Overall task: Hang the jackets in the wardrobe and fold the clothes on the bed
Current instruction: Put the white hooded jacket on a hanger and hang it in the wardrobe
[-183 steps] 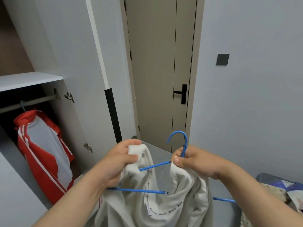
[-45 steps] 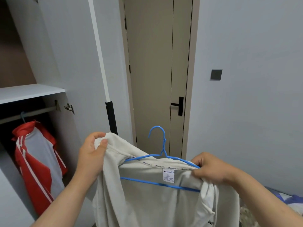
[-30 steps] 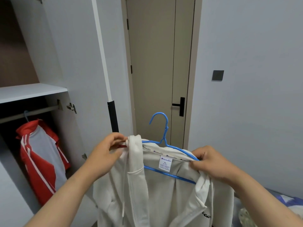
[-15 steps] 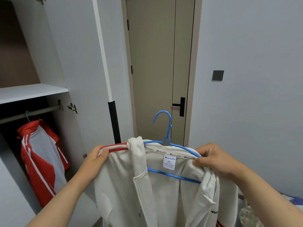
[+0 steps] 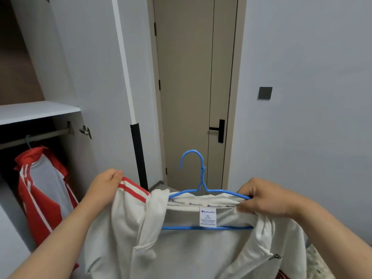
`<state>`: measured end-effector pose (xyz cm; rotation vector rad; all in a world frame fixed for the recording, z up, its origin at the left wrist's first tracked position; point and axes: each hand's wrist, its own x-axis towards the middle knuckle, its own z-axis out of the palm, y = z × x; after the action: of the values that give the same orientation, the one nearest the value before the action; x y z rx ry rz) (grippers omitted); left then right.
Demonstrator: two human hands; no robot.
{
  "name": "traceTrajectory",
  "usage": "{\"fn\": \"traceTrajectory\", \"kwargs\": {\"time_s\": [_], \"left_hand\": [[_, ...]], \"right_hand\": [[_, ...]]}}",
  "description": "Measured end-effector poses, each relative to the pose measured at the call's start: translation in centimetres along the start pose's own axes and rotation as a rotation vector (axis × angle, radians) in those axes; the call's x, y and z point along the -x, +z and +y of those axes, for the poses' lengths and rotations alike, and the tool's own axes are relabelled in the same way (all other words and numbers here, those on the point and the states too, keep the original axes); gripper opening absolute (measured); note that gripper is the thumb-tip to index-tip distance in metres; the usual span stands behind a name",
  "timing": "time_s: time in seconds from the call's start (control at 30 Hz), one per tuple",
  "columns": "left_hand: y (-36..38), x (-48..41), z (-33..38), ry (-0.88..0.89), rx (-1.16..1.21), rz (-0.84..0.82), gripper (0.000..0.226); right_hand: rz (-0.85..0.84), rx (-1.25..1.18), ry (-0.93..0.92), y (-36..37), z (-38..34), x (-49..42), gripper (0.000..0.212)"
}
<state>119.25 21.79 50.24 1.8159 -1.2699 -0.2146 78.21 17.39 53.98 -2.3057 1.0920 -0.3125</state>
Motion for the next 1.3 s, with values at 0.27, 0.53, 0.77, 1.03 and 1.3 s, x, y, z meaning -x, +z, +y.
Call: {"fn": "traceTrajectory", "kwargs": {"time_s": [0.27,0.53,0.77,1.03,1.3], "left_hand": [[1.0,6.3,5.0,0.293,-0.248,-0.496,0.028],[2.5,5.7,4.1,0.28,-0.271,-0.192,0.014],[3.0,4.3,3.9,0.286,-0.309,-0.057,0.017],[3.7,4.1,4.5,0.298,-0.41,-0.107,0.021],[4.5,4.8,5.0,0.32,-0.345,-0.289,0.017]], "right_hand": [[0.123,-0.111,-0.094,0.4,-0.4,-1.1,0.008],[0.157,-0.061,-0.034,0.1,-0.6,-1.8,0.01],[0.422,0.26,0.349,0.9,2.7,-1.3,0.034],[0.494,0.16,0.42,1.9,3.5,-1.6,0.026],[0.654,-0.731,0.196,0.5,-1.4,-4.7,0.028]]}}
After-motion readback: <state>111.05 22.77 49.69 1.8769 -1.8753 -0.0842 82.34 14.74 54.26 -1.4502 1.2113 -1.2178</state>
